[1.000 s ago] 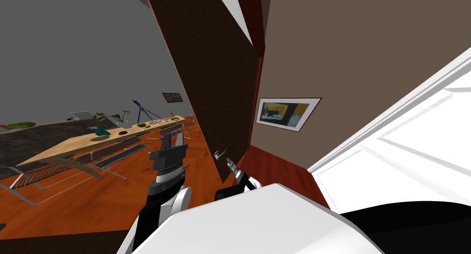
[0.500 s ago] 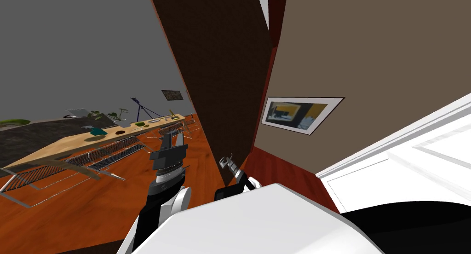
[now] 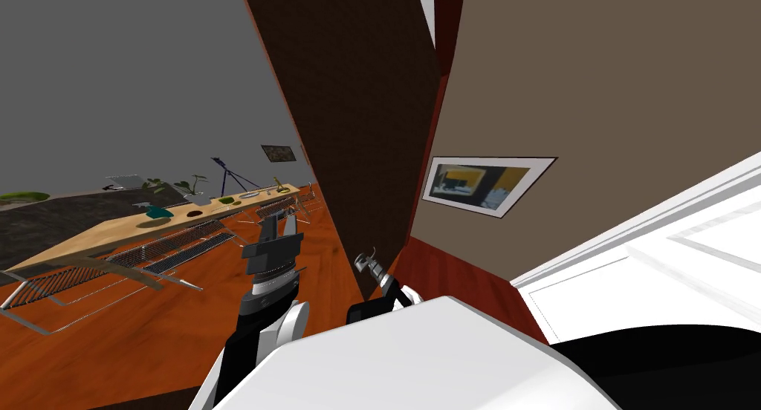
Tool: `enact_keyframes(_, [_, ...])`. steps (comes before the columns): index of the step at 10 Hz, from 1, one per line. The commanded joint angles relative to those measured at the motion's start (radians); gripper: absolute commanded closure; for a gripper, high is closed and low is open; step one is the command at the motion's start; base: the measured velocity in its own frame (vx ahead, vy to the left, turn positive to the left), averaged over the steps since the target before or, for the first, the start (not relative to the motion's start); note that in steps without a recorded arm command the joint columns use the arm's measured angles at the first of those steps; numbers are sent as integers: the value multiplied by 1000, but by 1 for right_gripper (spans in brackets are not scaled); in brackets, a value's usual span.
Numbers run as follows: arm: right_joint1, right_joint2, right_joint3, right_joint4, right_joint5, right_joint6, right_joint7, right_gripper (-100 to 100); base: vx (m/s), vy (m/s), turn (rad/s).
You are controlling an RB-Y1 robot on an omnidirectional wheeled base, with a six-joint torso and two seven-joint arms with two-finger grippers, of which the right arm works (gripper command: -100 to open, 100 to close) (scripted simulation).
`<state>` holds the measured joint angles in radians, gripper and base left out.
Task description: Push the door open
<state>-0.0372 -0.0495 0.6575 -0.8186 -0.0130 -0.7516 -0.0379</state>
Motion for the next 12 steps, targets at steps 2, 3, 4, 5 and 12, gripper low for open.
enact_keyframes(2, [0, 0, 0, -1, 0, -2, 0, 100, -5, -3, -1])
enact_keyframes(3, [-3, -8, -22, 6, -5, 0, 5, 100, 64, 115, -36])
enact_keyframes(4, [-4, -10, -28, 7, -7, 0, 6, 100, 111, 177, -48])
enact_keyframes(5, [-6, -13, -40, 10, -10, -1, 9, 100, 103, 161, -38])
enact_keyframes(12, [-21, -24, -135, 34, -32, -4, 29, 100, 121, 157, -43])
